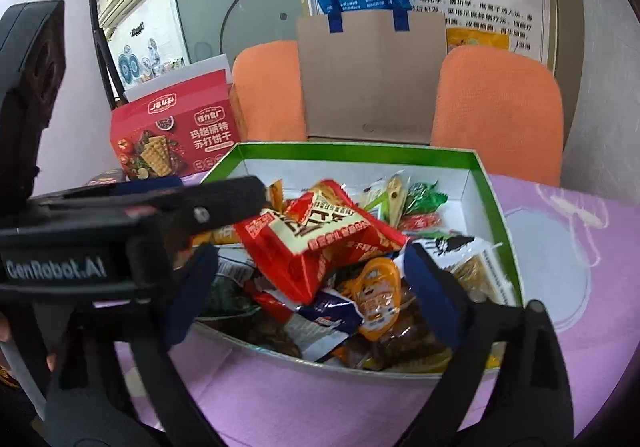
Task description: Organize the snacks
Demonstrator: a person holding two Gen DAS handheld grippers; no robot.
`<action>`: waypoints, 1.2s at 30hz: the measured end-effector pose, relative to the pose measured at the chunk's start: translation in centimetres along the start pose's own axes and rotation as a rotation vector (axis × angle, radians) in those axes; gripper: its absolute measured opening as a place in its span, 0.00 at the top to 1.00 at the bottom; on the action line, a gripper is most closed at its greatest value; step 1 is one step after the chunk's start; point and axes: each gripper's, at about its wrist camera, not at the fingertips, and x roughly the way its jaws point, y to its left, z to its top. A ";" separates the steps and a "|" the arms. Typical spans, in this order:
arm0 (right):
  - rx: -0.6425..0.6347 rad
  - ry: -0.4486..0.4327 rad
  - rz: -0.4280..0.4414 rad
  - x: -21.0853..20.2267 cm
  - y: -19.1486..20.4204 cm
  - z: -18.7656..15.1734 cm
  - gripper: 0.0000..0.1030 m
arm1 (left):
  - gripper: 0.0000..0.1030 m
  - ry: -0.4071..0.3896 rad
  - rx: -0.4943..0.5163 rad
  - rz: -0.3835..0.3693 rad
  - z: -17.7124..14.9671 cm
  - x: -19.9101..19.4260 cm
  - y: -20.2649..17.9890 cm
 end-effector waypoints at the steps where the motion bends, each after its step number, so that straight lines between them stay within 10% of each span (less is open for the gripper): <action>1: -0.013 0.004 -0.006 0.1 0.0 0.0 0.04 | 0.05 0.000 -0.008 0.003 0.1 -0.1 0.3; 17: -0.045 0.029 -0.162 -5.4 1.0 -1.7 0.04 | 0.01 -0.057 0.057 0.193 -1.6 -6.1 -0.4; 36: 0.065 0.010 -0.342 -14.2 1.3 -9.2 0.01 | 0.00 0.016 0.079 0.288 -12.6 -12.1 -2.8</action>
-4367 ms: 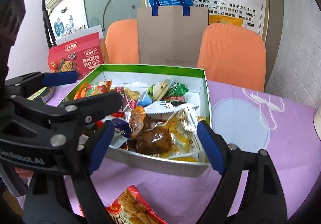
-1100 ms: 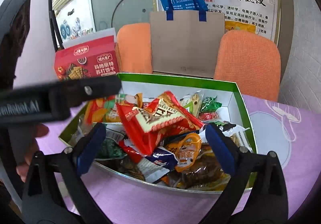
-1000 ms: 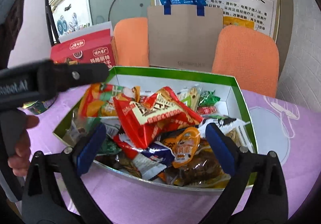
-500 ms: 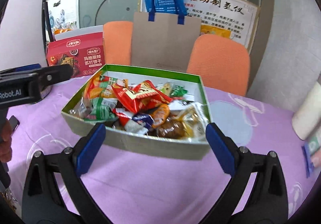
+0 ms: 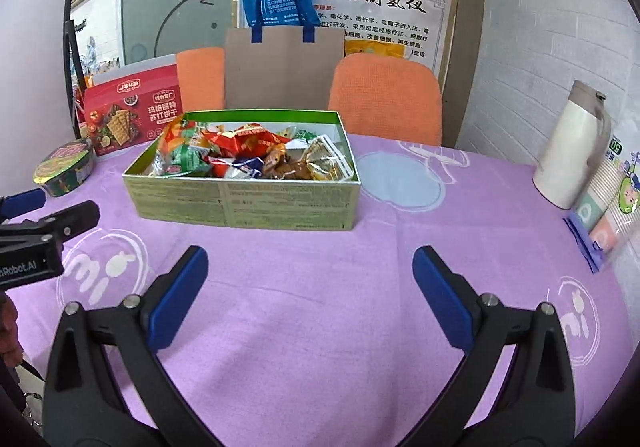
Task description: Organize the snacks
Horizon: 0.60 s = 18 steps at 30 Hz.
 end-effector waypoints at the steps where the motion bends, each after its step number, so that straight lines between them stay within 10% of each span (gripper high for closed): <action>1: 0.002 0.003 -0.007 0.1 0.0 -0.3 0.01 | 0.00 0.004 0.008 0.008 -0.4 0.0 -0.1; 18: 0.022 0.025 -0.028 1.1 0.0 -1.5 0.01 | 0.00 -0.009 0.011 0.028 -1.8 -0.4 -0.2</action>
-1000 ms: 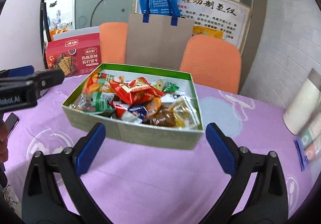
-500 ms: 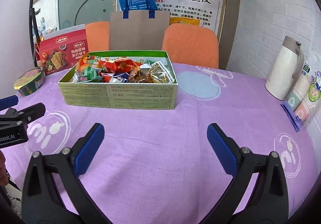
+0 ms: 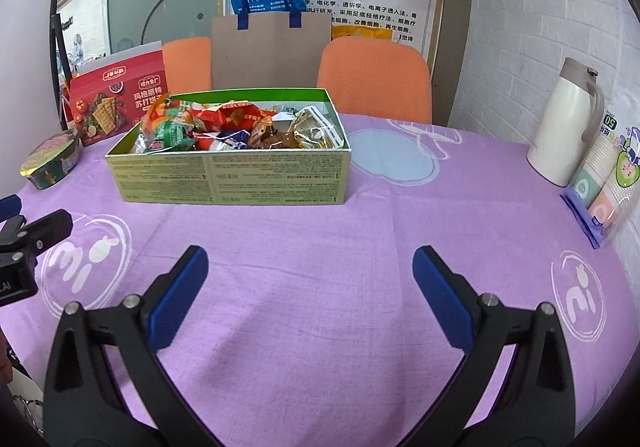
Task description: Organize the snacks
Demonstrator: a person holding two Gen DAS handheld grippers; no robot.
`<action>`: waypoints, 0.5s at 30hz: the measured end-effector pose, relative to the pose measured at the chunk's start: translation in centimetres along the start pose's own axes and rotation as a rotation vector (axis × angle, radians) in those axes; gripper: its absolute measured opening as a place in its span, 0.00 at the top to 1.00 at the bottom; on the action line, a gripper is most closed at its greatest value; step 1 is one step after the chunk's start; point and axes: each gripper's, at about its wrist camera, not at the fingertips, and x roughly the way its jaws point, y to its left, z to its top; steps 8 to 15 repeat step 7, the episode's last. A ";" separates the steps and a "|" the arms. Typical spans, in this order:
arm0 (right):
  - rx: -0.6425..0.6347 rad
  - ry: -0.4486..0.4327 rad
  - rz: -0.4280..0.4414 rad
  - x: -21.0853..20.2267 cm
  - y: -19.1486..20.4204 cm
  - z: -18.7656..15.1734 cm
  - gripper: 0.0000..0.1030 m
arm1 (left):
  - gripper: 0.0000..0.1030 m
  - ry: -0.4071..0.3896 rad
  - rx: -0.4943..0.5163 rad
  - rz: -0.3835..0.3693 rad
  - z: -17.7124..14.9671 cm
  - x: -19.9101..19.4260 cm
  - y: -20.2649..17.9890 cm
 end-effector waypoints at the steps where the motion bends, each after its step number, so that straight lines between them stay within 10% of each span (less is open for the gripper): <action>1: -0.002 0.002 0.001 0.0 0.1 0.0 0.01 | 0.00 0.001 -0.002 -0.003 0.0 0.0 0.1; 15: -0.007 0.007 0.000 0.1 0.3 -0.1 0.01 | 0.00 -0.004 -0.004 0.008 0.1 0.0 0.3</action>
